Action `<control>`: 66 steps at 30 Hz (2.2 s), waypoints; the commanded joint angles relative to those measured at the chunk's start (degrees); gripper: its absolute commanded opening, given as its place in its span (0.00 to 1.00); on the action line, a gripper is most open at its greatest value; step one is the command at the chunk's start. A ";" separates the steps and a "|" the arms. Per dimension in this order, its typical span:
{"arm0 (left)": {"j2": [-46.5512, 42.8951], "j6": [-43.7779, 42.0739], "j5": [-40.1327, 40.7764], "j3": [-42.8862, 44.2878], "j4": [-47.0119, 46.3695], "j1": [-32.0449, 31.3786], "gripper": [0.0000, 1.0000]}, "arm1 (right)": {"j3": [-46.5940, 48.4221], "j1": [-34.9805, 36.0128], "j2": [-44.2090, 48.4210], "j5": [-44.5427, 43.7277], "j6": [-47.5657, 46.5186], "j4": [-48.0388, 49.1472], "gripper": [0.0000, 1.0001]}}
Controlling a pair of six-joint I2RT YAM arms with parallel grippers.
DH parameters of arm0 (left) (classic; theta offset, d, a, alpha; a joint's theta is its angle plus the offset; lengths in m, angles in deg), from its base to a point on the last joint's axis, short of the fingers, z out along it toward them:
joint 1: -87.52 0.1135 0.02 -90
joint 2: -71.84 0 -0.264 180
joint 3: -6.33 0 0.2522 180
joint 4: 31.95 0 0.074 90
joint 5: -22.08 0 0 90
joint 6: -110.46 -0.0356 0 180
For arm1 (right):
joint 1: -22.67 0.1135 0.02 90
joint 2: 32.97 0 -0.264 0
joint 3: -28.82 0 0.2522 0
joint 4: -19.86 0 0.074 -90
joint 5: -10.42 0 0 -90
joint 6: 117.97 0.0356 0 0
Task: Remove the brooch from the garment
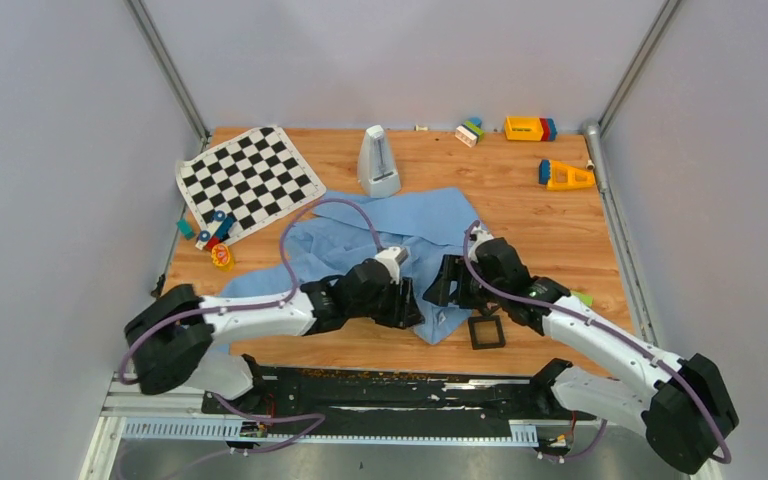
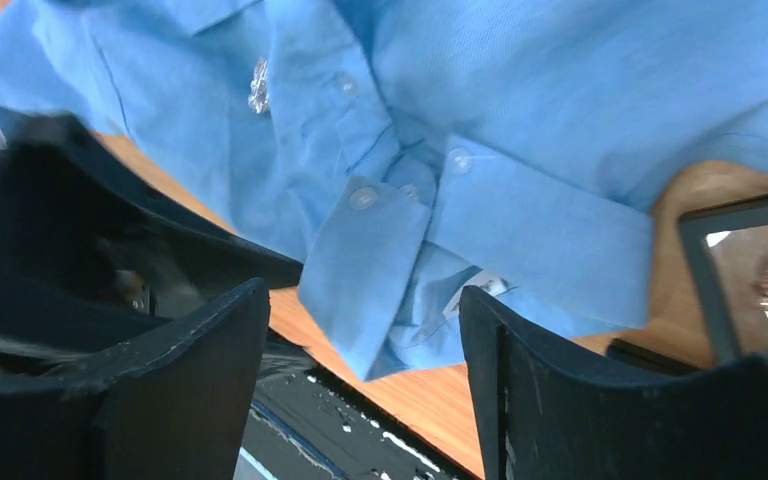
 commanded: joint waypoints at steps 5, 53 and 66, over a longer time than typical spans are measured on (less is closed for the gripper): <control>-26.25 -5.84 13.95 4.19 28.26 4.51 0.62 | 3.66 10.45 -8.04 -5.76 1.11 5.49 0.65; -32.23 -10.27 14.38 -5.96 22.29 10.04 0.52 | 15.00 15.78 -20.72 5.61 -1.88 15.35 0.00; -21.52 -17.05 9.70 0.48 23.80 9.11 0.50 | 14.64 15.82 -20.34 4.97 -1.21 15.90 0.00</control>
